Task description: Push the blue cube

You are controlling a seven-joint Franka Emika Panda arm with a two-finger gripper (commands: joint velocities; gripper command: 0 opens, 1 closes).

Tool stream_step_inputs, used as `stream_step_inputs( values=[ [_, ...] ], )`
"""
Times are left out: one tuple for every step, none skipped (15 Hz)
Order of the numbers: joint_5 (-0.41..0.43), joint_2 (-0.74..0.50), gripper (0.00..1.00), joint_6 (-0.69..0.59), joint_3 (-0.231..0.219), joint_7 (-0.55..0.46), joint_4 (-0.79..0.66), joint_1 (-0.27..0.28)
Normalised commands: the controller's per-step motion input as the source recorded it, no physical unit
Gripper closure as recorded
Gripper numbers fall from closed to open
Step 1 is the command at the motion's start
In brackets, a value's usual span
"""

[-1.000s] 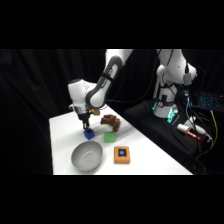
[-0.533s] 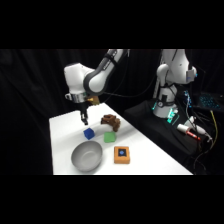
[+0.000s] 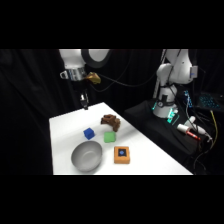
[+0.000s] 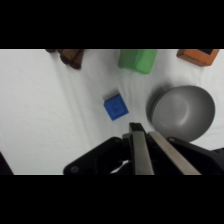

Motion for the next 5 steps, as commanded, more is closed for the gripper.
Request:
stream_step_inputs(
  values=[
    [-0.121, -0.16, 0.96, -0.26, -0.042, 0.10, 0.12, 0.072],
    [-0.062, -0.15, 0.96, -0.20, -0.027, 0.07, 0.10, 0.059],
    [-0.043, -0.16, 0.96, -0.14, -0.020, 0.07, 0.08, 0.056],
    [-0.055, -0.17, 0.95, -0.10, -0.020, 0.08, 0.05, 0.061],
    [-0.054, -0.17, 0.96, -0.09, -0.023, 0.13, 0.03, 0.063]
  ],
)
